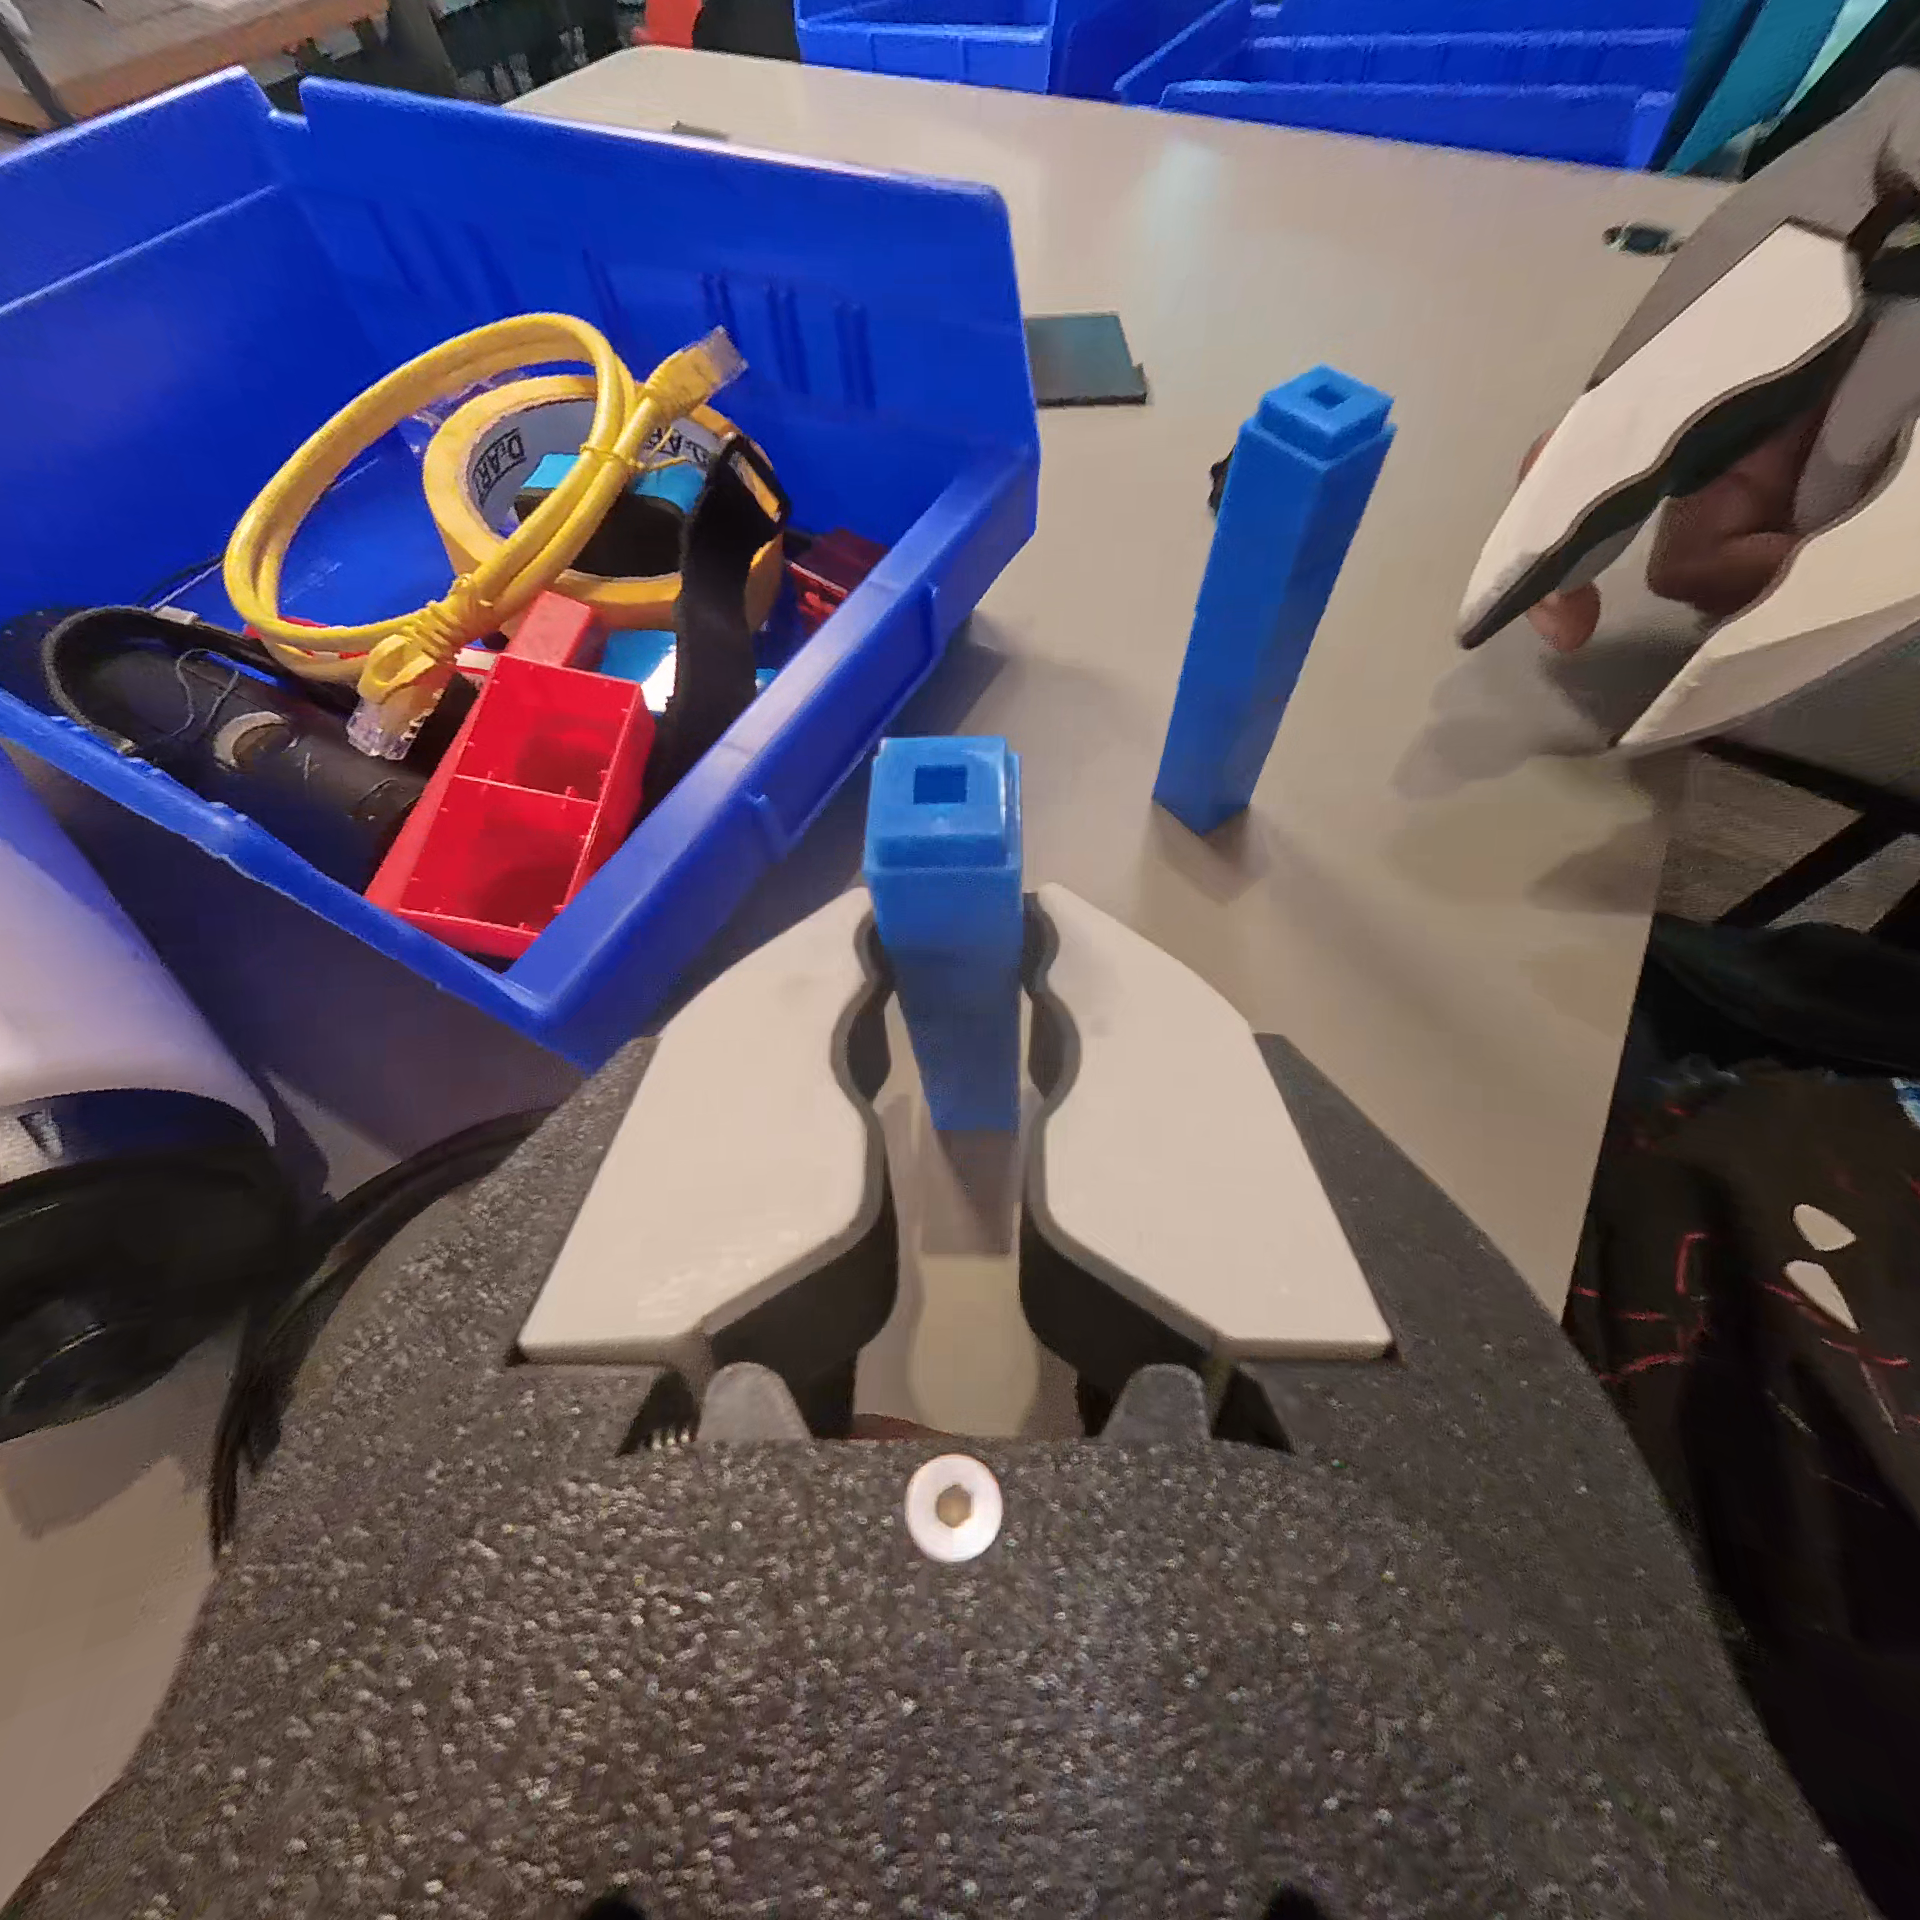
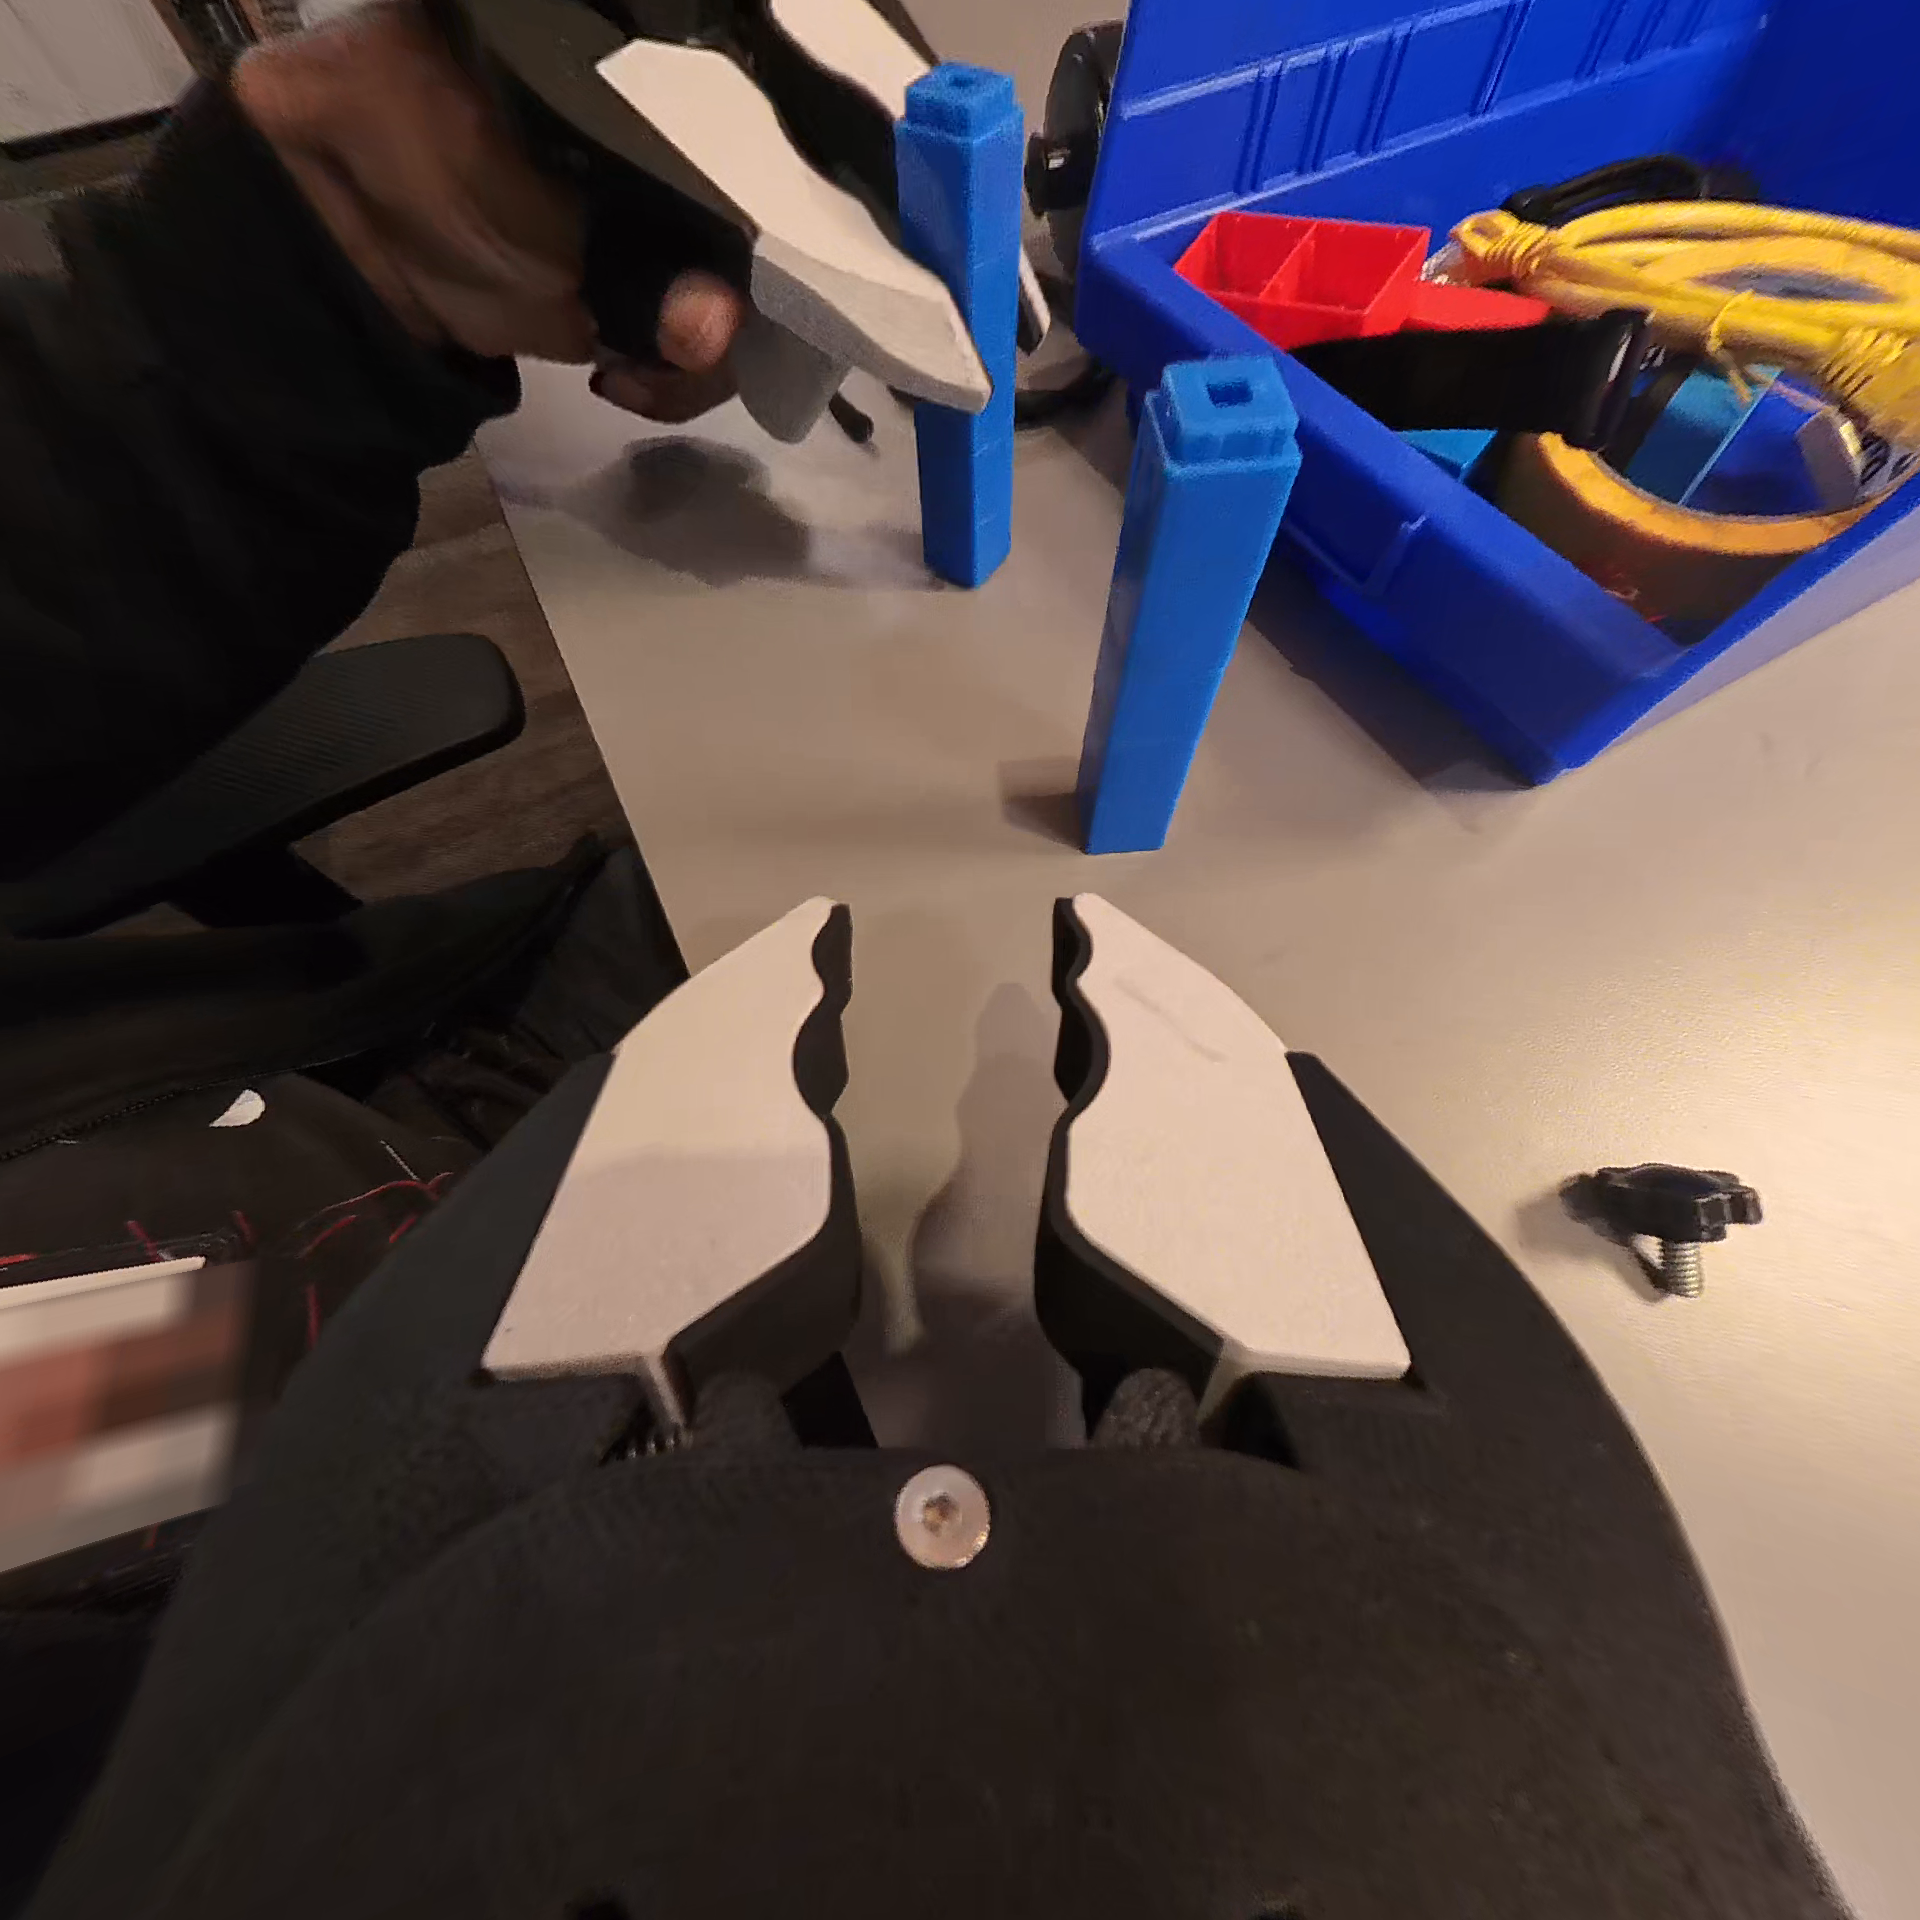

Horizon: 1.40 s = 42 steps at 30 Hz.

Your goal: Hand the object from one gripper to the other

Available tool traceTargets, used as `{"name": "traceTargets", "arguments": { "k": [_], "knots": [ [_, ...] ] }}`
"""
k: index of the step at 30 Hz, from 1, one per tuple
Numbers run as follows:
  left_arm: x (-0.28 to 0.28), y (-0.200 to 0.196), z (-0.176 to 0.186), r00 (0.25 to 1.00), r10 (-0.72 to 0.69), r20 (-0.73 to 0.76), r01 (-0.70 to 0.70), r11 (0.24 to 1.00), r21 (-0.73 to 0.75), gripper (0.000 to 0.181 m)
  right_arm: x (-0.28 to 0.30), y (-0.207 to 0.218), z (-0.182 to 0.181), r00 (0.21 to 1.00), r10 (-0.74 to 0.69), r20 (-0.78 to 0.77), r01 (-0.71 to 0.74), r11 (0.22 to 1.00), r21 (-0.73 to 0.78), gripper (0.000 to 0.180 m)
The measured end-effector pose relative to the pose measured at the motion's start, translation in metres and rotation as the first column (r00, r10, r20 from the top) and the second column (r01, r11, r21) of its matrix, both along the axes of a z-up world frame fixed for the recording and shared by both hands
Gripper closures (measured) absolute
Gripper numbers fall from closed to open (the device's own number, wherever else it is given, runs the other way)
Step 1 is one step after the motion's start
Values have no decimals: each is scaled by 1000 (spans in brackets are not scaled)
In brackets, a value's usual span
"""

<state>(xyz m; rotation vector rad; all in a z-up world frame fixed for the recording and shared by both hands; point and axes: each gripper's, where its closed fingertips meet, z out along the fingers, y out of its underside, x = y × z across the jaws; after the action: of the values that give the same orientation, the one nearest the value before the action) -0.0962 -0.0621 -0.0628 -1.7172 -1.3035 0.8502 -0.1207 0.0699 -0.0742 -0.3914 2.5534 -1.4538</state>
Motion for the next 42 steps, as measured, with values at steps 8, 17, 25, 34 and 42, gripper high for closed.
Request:
{"name": "traceTargets", "arguments": {
  "k": [8, 17, 25, 34, 42],
  "knots": [
    [25, 38, 121, 814, 76, -576, 326, 761, 561, 158, 11, -8, 84, 984, -33, -177, -59, 870, -490, 142],
    [39, 73, 161, 724, 144, -674, 582, 395, 710, 158, 54, -9, 156, 864, -189, -466, -247, 647, -721, 127],
    [28, 104, 154, 772, 63, -632, 575, 353, 738, 159, 55, -15, 148, 803, -248, -542, -275, 654, -705, 155],
    [39, 104, 149, 718, -42, -694, 553, 639, 534, 127, 47, 0, 150, 953, 1, -302, -218, 695, -685, 158],
    [54, 119, 130, 699, -252, -670, 493, 848, 195, 120, 64, 16, 136, 949, 302, -87, -296, 763, -574, 158]
  ]
}}
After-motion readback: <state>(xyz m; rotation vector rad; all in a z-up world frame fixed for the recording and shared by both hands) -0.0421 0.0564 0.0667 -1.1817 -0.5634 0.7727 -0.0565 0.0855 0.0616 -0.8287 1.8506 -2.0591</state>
